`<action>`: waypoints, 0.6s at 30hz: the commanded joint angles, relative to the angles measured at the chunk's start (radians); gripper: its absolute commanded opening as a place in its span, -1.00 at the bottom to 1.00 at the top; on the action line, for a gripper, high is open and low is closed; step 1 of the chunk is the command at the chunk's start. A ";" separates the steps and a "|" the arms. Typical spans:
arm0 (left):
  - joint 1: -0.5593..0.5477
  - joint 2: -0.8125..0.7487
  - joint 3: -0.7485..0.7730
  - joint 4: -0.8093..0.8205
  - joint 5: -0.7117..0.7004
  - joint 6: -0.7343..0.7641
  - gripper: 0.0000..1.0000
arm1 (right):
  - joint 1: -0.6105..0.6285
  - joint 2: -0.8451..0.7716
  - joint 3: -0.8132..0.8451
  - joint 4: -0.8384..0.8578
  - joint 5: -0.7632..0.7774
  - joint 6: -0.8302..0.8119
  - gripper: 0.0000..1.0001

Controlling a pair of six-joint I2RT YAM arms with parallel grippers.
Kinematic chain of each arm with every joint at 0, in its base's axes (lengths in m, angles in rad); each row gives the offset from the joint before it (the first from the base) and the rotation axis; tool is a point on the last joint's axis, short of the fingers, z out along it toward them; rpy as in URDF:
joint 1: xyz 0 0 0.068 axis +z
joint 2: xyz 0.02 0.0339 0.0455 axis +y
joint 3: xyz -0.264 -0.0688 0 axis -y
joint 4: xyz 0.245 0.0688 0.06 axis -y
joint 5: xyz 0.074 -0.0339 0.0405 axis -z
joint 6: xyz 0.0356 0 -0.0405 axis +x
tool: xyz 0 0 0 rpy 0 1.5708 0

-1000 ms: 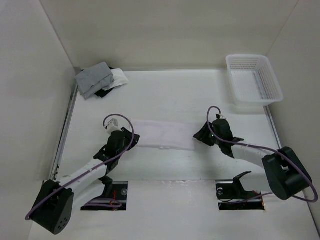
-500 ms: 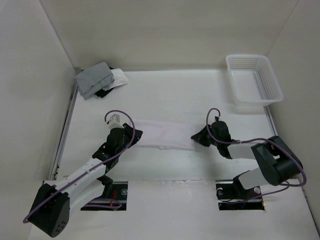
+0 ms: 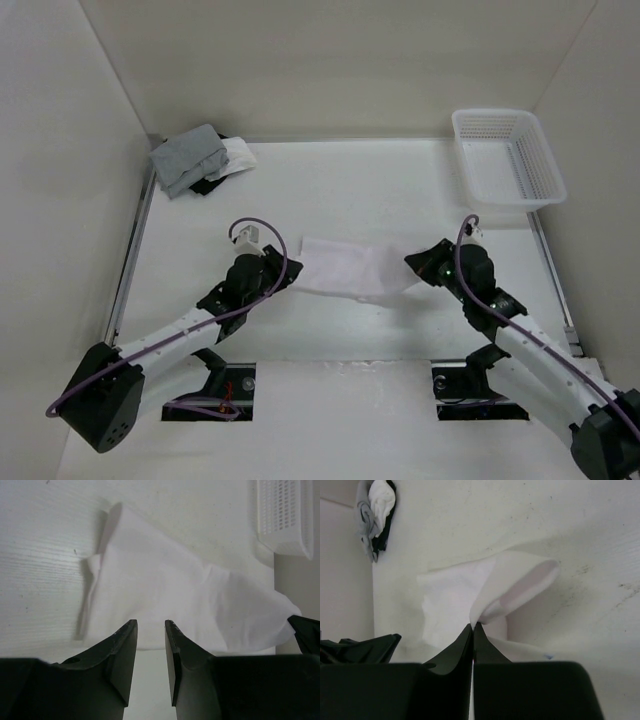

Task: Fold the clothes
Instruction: Fold the tank top

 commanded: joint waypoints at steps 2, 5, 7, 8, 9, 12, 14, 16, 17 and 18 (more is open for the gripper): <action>0.004 -0.011 0.065 0.090 0.019 0.023 -0.45 | 0.111 0.017 0.201 -0.254 0.140 -0.095 -0.95; 0.008 -0.023 0.068 0.088 0.027 0.025 -0.45 | 0.226 0.156 0.340 -0.285 0.213 -0.110 -0.93; 0.013 -0.037 0.068 0.082 0.034 0.025 -0.45 | 0.277 0.259 0.425 -0.297 0.233 -0.107 -0.93; 0.017 -0.046 0.068 0.081 0.041 0.025 -0.45 | 0.300 0.320 0.474 -0.302 0.240 -0.107 -0.92; 0.023 -0.057 0.065 0.079 0.050 0.025 -0.44 | 0.321 0.380 0.521 -0.310 0.243 -0.106 -0.92; 0.048 -0.095 0.046 0.078 0.074 0.022 -0.43 | 0.366 0.558 0.672 -0.346 0.247 -0.098 -0.89; 0.074 -0.115 0.030 0.078 0.093 0.020 -0.43 | 0.393 0.675 0.777 -0.386 0.246 -0.090 -0.89; 0.105 -0.135 0.018 0.078 0.122 0.017 -0.43 | 0.418 0.799 0.886 -0.412 0.243 -0.087 -0.86; 0.123 -0.146 0.012 0.078 0.136 0.015 -0.43 | 0.427 0.853 0.934 -0.420 0.240 -0.083 -0.82; 0.140 -0.158 0.004 0.078 0.149 0.014 -0.43 | 0.435 0.896 0.969 -0.422 0.241 -0.077 -0.77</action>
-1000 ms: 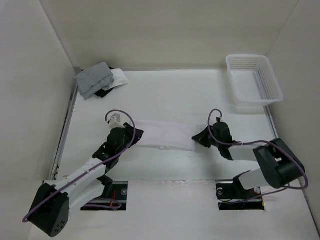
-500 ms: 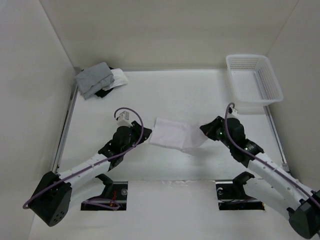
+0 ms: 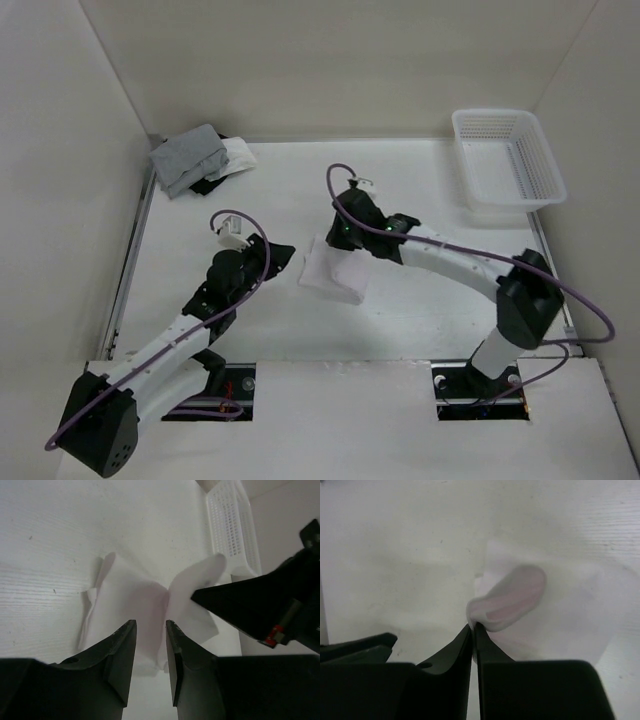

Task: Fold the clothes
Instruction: Fold the tank top

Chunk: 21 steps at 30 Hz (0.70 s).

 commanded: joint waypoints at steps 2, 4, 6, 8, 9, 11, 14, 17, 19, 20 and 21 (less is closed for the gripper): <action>0.076 -0.062 -0.028 0.034 0.083 0.001 -0.43 | 0.042 0.186 0.184 -0.055 0.013 0.029 -0.61; 0.116 -0.088 -0.032 0.021 0.109 0.001 -0.43 | 0.054 0.262 0.235 -0.042 0.003 0.052 -0.41; 0.154 -0.111 -0.034 0.004 0.131 0.001 -0.43 | 0.068 0.276 0.246 -0.014 -0.003 0.067 -0.31; 0.177 -0.120 -0.029 -0.009 0.143 0.008 -0.42 | 0.077 0.229 0.208 0.047 0.005 0.072 -0.23; 0.177 -0.116 -0.026 -0.010 0.145 0.010 -0.42 | 0.082 0.190 0.171 0.087 0.006 0.070 -0.21; 0.156 -0.084 -0.014 0.001 0.140 0.011 -0.42 | 0.080 0.112 0.087 0.159 0.008 0.059 -0.19; 0.078 0.002 0.012 0.050 0.109 0.024 -0.42 | 0.073 0.032 -0.059 0.245 -0.009 0.049 -0.51; -0.026 0.106 0.047 0.108 0.067 0.043 -0.46 | 0.033 0.009 -0.160 0.323 -0.064 -0.014 -0.87; -0.094 0.186 0.075 0.137 0.030 0.066 -0.49 | -0.013 0.030 -0.182 0.363 -0.121 -0.039 -0.90; -0.123 0.223 0.084 0.152 0.004 0.071 -0.50 | -0.035 0.049 -0.177 0.379 -0.171 -0.052 -0.90; -0.145 0.260 0.090 0.171 -0.019 0.074 -0.51 | -0.049 0.069 -0.168 0.392 -0.216 -0.063 -0.89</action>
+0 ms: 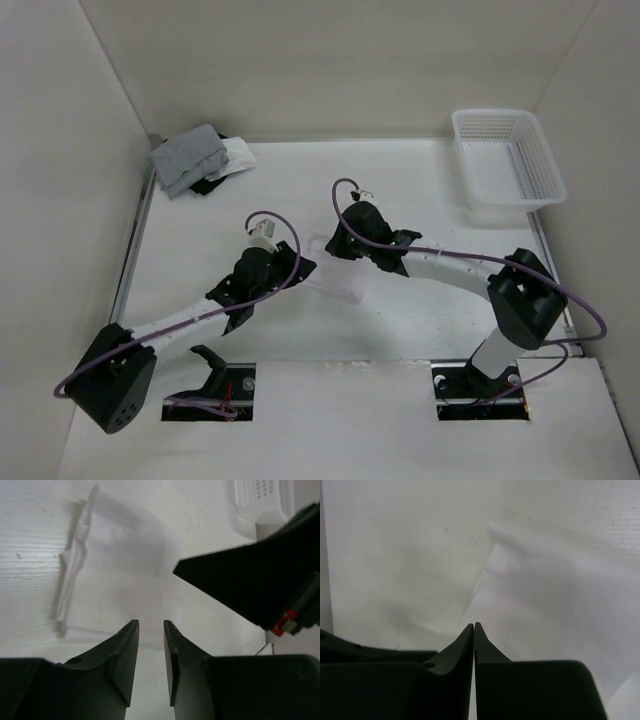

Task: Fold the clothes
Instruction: Fold the tank top

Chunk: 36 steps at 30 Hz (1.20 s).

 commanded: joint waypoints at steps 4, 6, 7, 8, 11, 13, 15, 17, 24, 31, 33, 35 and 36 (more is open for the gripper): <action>-0.087 0.182 0.066 0.186 -0.115 0.032 -0.53 | -0.091 0.127 0.024 0.210 -0.215 -0.074 -0.89; -0.086 0.242 0.057 0.217 -0.123 0.021 -0.53 | -0.115 0.173 0.044 0.236 -0.250 -0.071 -0.89; -0.083 0.279 0.049 0.232 -0.123 0.012 -0.53 | -0.131 0.202 0.058 0.253 -0.260 -0.068 -0.89; -0.078 0.297 0.045 0.240 -0.121 0.007 -0.53 | -0.141 0.219 0.066 0.260 -0.270 -0.063 -0.89; -0.074 0.353 0.023 0.266 -0.106 -0.014 -0.54 | -0.174 0.276 0.098 0.279 -0.283 -0.040 -0.89; -0.072 0.359 0.008 0.269 -0.101 -0.022 -0.54 | -0.192 0.303 0.113 0.282 -0.284 -0.020 -0.89; -0.072 0.351 -0.014 0.269 -0.101 -0.031 -0.54 | -0.209 0.323 0.125 0.291 -0.278 -0.006 -0.89; -0.073 0.333 -0.034 0.263 -0.101 -0.040 -0.54 | -0.220 0.345 0.147 0.296 -0.277 0.003 -0.89; -0.077 0.123 -0.084 0.175 -0.107 -0.073 -0.46 | -0.261 0.337 0.201 0.294 -0.281 0.015 -0.89; -0.032 -0.090 0.014 -0.026 -0.204 0.056 -0.22 | -0.267 0.029 0.048 0.300 -0.248 -0.089 -0.72; 0.018 -0.092 0.060 -0.094 -0.204 0.101 -0.18 | -0.270 -0.086 -0.060 0.314 -0.208 -0.116 -0.55; 0.066 -0.103 0.083 -0.137 -0.195 0.124 -0.13 | -0.277 -0.199 -0.176 0.326 -0.160 -0.149 -0.32; 0.089 -0.112 0.084 -0.149 -0.192 0.128 -0.11 | -0.281 -0.256 -0.233 0.328 -0.131 -0.162 -0.21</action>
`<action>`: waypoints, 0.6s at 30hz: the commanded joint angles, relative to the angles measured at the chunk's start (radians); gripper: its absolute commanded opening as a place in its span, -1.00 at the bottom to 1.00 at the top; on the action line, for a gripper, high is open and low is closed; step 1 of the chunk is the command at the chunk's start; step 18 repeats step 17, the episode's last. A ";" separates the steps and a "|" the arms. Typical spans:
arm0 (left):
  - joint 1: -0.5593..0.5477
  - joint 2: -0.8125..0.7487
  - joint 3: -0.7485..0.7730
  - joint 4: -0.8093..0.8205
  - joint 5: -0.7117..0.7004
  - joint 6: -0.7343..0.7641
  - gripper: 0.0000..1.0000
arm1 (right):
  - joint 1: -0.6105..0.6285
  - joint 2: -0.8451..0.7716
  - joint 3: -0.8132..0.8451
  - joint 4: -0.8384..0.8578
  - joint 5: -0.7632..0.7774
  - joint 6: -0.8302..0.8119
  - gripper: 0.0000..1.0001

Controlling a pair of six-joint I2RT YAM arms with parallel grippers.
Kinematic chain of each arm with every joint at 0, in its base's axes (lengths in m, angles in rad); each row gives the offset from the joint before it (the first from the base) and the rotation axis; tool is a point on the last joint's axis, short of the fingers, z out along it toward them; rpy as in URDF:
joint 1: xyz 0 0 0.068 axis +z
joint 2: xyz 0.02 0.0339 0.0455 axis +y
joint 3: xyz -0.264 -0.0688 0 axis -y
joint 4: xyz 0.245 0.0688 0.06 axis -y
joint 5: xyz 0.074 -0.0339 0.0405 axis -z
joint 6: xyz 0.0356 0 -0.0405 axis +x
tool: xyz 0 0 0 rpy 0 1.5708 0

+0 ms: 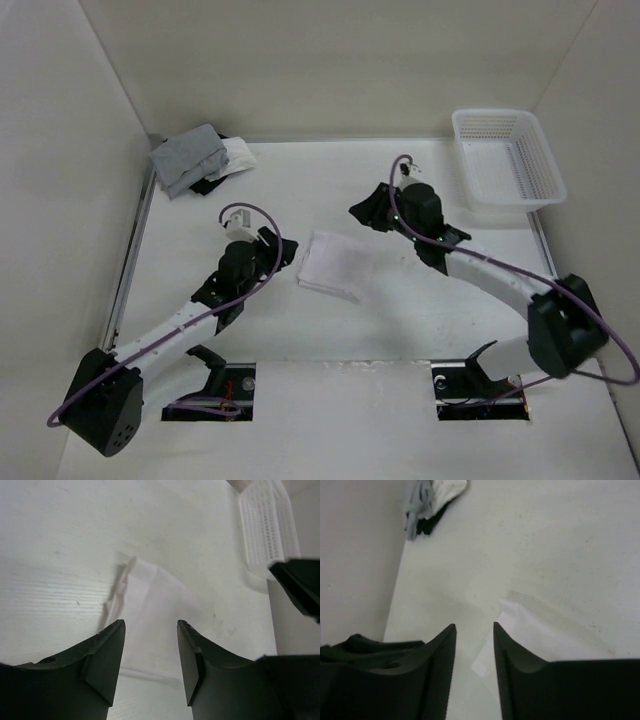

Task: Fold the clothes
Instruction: Fold the tank top

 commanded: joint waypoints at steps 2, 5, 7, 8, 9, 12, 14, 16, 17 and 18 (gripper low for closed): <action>0.091 -0.046 0.047 -0.114 -0.011 0.085 -0.06 | -0.022 -0.220 -0.224 0.048 0.143 -0.084 -0.04; 0.152 -0.059 0.041 -0.153 0.001 0.090 0.01 | -0.045 -0.361 -0.373 0.070 0.224 -0.085 0.15; 0.181 -0.059 0.040 -0.179 0.012 0.091 0.03 | -0.064 -0.432 -0.451 0.101 0.255 -0.077 0.24; 0.198 -0.053 0.043 -0.190 0.019 0.091 0.03 | -0.074 -0.469 -0.486 0.112 0.264 -0.072 0.28; 0.216 -0.046 0.049 -0.200 0.030 0.090 0.03 | -0.088 -0.502 -0.517 0.120 0.272 -0.066 0.31; 0.250 -0.020 0.055 -0.197 0.061 0.084 -0.02 | -0.131 -0.569 -0.579 0.153 0.275 -0.042 0.38; 0.240 0.003 0.058 -0.182 0.055 0.087 -0.06 | -0.143 -0.576 -0.605 0.190 0.271 -0.029 0.39; 0.234 0.039 0.072 -0.176 0.052 0.093 -0.06 | -0.145 -0.570 -0.619 0.213 0.272 -0.028 0.40; 0.232 0.054 0.075 -0.177 0.052 0.094 -0.03 | -0.143 -0.560 -0.628 0.228 0.275 -0.025 0.40; 0.232 0.054 0.075 -0.177 0.052 0.094 -0.03 | -0.143 -0.560 -0.628 0.228 0.275 -0.025 0.40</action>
